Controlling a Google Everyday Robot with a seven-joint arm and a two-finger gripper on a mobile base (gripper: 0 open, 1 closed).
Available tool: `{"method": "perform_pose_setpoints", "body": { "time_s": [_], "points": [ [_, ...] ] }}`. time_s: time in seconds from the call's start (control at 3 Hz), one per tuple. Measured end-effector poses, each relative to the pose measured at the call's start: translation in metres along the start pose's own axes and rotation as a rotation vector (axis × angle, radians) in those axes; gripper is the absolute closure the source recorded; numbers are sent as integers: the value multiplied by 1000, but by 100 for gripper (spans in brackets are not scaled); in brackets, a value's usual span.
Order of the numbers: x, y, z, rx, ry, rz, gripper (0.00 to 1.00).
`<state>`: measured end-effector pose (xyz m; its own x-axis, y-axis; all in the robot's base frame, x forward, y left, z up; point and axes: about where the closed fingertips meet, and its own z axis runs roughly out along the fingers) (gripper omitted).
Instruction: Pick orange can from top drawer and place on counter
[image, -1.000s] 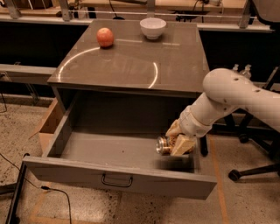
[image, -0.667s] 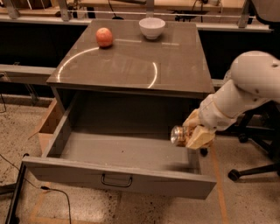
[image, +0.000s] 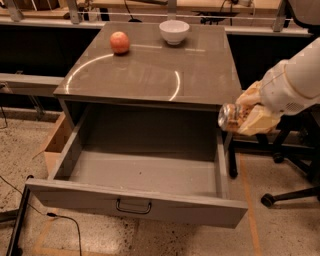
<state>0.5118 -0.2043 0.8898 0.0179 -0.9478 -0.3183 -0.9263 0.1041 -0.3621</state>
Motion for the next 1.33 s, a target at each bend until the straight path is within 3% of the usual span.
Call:
{"method": "perform_pose_setpoints", "body": {
  "time_s": [0.33,0.67,1.0,1.33],
  "points": [
    [-8,-38,-26,122,28,-68,100],
    [-17,-86,-23,202,12,-132,100],
    [-23,-126,-3,223,-16,-180,100],
    [-33,-158,27,200,-68,-221,100]
  ]
}}
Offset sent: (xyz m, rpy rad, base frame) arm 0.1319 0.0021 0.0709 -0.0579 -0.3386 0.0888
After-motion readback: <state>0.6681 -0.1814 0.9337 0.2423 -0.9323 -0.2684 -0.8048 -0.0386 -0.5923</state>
